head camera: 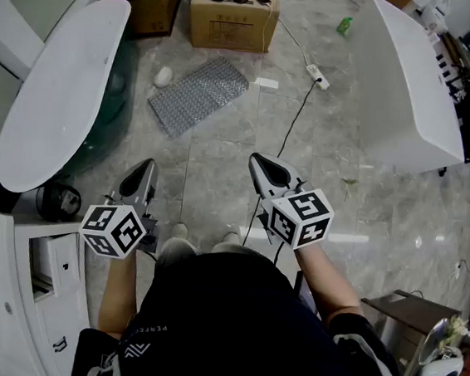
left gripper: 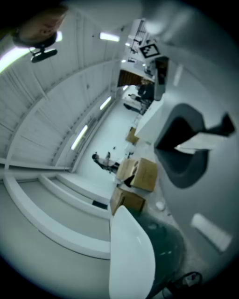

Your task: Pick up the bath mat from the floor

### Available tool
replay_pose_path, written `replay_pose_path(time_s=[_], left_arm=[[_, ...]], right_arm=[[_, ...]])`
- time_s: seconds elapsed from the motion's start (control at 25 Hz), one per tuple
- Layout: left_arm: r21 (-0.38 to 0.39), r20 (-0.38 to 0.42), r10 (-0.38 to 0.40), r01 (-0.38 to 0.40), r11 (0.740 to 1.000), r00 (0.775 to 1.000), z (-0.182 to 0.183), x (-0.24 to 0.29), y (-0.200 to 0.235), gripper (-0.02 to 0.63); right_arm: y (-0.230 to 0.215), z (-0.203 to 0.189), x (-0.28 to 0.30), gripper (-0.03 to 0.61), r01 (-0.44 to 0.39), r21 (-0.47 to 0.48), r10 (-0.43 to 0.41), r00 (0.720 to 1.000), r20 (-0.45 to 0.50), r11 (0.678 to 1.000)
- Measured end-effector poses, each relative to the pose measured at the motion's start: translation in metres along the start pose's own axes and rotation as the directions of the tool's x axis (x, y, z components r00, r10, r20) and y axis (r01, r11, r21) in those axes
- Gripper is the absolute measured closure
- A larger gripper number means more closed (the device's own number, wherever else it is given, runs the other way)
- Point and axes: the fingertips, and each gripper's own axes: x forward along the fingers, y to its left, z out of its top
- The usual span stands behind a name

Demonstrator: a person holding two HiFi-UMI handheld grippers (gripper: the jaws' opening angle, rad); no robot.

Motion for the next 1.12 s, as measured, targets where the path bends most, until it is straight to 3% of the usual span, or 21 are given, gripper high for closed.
replay_pose_path(time_s=[0.44,0.64,0.76,0.96,1.12], left_arm=[[-0.025,0.0,0.026,-0.026,0.999,1.0,-0.02,0.015,-0.043,0.614],[-0.104,0.008,0.008,-0.007,0.994,1.0,-0.019,0.018,-0.047,0.614],[-0.118,-0.01,0.019,-0.02,0.993,1.0,-0.019,0.022,-0.043,0.614],[-0.053,-0.016,0.077,-0.077,0.996,0.997,-0.015,0.035,-0.022,0.614],[-0.116,0.011,0.107,-0.105,0.988,0.994,-0.011,0.053,0.0,0.614]], right_arm=[[-0.037,-0.015,-0.027,0.58,-0.062,0.081,0.064,0.998,-0.016,0.995],[-0.045,-0.011,-0.023,0.58,-0.092,0.074,0.094,0.995,-0.017,0.993],[-0.05,-0.013,-0.019,0.58,-0.105,0.086,0.108,0.994,-0.023,0.991],[-0.063,-0.018,0.0,0.58,-0.095,0.115,0.1,0.994,-0.036,0.989],[-0.068,-0.009,0.02,0.58,-0.087,0.114,0.092,0.995,-0.04,0.99]])
